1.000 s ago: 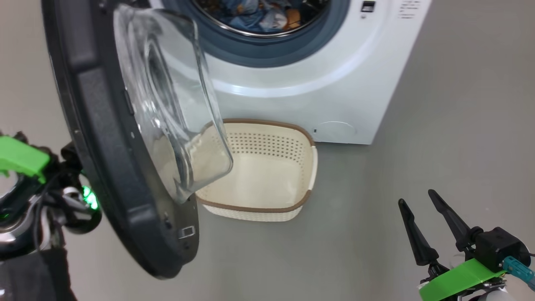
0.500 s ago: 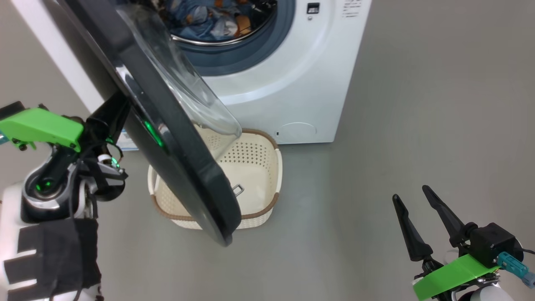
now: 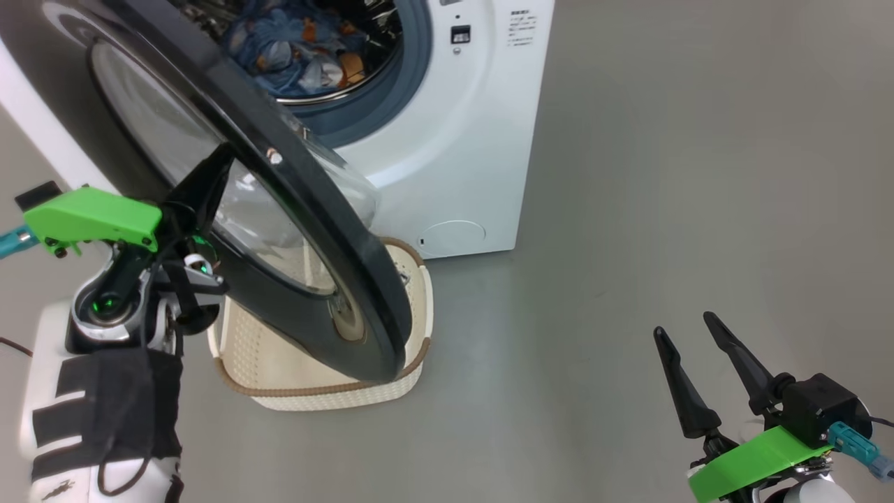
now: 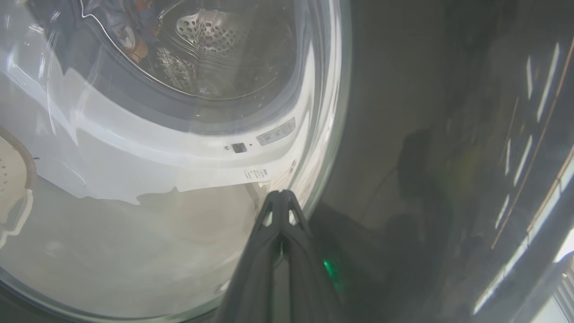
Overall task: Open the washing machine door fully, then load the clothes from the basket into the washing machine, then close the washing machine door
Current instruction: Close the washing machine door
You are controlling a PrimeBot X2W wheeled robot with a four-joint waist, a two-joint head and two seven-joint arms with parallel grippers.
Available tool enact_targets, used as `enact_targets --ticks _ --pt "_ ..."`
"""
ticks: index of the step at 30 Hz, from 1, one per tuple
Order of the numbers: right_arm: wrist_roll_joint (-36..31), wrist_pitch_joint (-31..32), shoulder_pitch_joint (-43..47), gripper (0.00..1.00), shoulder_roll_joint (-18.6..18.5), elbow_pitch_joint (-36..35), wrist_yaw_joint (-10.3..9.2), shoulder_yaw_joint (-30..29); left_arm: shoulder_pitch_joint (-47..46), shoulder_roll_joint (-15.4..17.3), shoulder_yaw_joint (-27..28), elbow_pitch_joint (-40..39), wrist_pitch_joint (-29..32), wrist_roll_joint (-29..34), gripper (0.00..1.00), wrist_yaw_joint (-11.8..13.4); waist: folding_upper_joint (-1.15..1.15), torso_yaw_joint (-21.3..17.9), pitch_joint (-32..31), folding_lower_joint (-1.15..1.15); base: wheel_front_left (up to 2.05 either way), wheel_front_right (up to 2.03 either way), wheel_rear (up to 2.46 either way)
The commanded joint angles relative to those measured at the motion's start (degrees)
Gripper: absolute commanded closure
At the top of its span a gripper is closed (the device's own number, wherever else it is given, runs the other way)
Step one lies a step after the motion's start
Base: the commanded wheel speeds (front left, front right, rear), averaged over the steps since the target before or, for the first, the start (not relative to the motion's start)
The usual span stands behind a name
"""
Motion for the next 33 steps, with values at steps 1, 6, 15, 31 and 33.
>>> enact_targets --ticks 1,6,15,31,33 --pt "-0.3 -0.3 -1.2 0.0 -0.4 -1.1 0.09 1.2 -3.0 1.2 0.4 -0.4 -0.3 -0.3 1.0 -1.0 0.0 -0.7 -0.3 0.0 0.0 0.0 0.0" --pt "-0.3 -0.3 -1.1 0.0 -0.3 -1.1 0.09 1.4 -5.1 1.2 -1.1 4.1 -2.0 -1.9 1.0 -3.4 0.0 -1.6 -0.4 0.0 0.0 0.0 0.0" --pt "-0.3 -0.3 -1.0 0.0 -0.4 -0.9 0.09 1.4 -6.6 1.2 -3.1 10.1 -5.7 -4.1 1.0 -6.3 0.0 -1.7 -0.8 0.0 0.0 0.0 0.0" --pt "-0.7 -0.3 0.7 0.0 -0.7 -1.6 0.09 -0.9 4.1 7.0 -11.3 4.3 -19.9 12.4 0.01 -8.1 0.0 0.0 -1.5 0.0 0.0 0.0 0.0" --pt "-0.8 -0.3 0.8 0.0 -0.7 -1.7 0.09 -1.3 6.5 8.0 -13.0 1.6 -21.6 14.5 0.0 -8.2 0.0 0.1 -1.7 0.0 0.0 0.0 0.0"
